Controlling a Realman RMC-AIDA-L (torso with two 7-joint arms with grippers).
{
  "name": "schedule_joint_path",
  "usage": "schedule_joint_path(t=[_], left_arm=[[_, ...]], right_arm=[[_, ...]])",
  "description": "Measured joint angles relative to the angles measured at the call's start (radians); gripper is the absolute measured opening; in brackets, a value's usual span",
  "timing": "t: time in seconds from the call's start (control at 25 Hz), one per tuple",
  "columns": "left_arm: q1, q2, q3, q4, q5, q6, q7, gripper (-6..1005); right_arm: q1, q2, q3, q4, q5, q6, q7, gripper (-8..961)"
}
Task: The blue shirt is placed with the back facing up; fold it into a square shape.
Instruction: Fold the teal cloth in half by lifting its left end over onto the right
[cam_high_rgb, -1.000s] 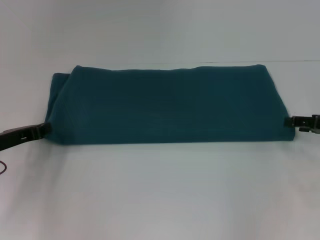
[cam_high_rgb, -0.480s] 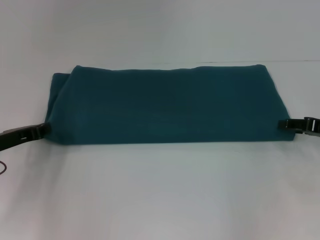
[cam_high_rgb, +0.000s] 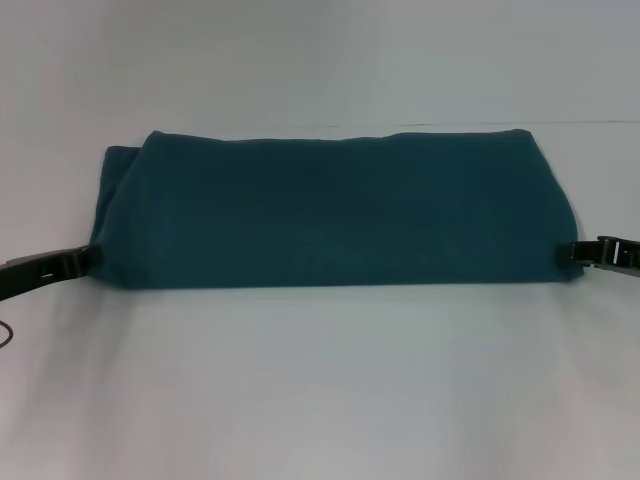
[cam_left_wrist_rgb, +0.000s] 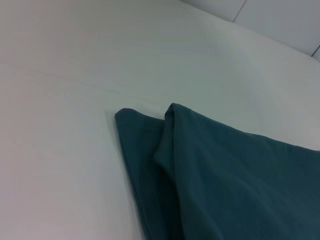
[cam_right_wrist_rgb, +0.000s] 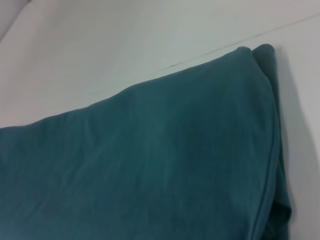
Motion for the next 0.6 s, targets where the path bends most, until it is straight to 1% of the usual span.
schedule_joint_path(t=[0.04,0.24,0.48,0.6], left_arm=[[0.0,0.0,0.0,0.0,0.0,0.0,0.0,3],[0.002,0.0,0.0,0.001,0.0,0.001,0.0,4],[0.009,-0.001,-0.001,0.005,0.0,0.005,0.0,5],[0.01,-0.002,-0.005,0.011,0.0,0.015,0.0,5]], right_arm=[[-0.001,0.0,-0.001,0.0,0.0,0.001,-0.003,473],[-0.004,0.002,-0.001,0.0,0.0,-0.003,-0.012,253],[-0.009,0.005,0.007,-0.001,0.002,-0.009,-0.024,27],[-0.009,0.005,0.01,-0.005,0.003,-0.021,-0.03,11]])
